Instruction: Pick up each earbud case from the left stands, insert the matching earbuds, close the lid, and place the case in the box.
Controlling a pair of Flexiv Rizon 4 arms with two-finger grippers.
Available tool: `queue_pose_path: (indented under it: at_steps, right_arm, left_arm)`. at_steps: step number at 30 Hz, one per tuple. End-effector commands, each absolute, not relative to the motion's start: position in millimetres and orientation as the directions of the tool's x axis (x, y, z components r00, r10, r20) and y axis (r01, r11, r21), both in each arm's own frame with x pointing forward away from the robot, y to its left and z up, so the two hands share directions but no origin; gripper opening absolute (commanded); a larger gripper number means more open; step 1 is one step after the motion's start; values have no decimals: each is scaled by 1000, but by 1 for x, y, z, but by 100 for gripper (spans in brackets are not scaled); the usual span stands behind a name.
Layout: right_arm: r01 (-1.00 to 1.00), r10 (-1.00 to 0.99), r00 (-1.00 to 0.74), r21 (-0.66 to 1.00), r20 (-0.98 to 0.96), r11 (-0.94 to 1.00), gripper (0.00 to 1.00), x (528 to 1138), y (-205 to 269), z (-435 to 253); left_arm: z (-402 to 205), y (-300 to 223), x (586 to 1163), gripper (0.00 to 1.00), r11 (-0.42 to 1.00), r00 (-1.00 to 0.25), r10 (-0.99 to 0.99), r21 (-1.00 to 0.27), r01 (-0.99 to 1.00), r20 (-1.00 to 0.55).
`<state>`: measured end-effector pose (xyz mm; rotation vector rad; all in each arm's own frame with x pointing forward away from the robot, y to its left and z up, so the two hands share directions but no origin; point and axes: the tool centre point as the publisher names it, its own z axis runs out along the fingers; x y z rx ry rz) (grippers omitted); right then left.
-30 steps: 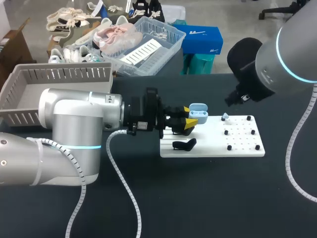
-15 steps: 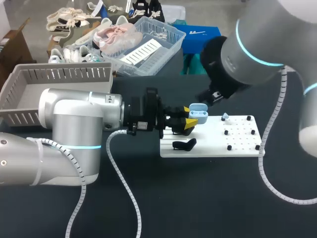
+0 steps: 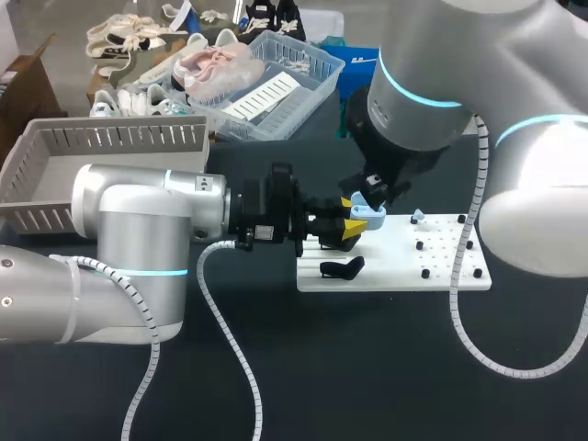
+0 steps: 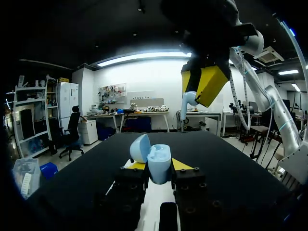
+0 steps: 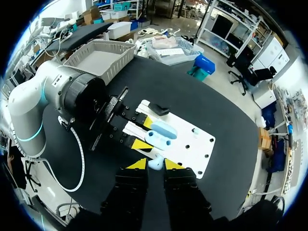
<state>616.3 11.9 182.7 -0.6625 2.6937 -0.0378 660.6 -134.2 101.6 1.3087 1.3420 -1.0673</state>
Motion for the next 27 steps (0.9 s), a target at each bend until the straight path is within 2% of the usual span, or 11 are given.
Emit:
queue_pose_path:
  at_steps: [1, 6, 9, 16, 27]
  right_arm:
    - [-443, -454, -830, -112, -323, 889, 0, 618, 13, 184]
    - [-443, -454, -830, -112, -323, 889, 0, 618, 13, 184]
    - [-322, -323, -891, -56, -320, 945, 0, 629, 2, 191]
    - [-157, -175, -919, -80, -352, 984, 0, 627, -14, 188]
    - [-149, -156, -952, -47, -264, 988, 0, 619, -19, 173]
  left_arm:
    - [101, -134, 660, 0, 50, 20, 172, 29, 998, -985]
    - [101, -134, 660, 0, 50, 20, 172, 29, 998, -985]
    - [101, -134, 660, 0, 50, 20, 172, 29, 998, -985]
    - [101, -134, 660, 0, 50, 20, 172, 29, 998, -985]
    - [101, -134, 660, 0, 50, 20, 172, 29, 998, -985]
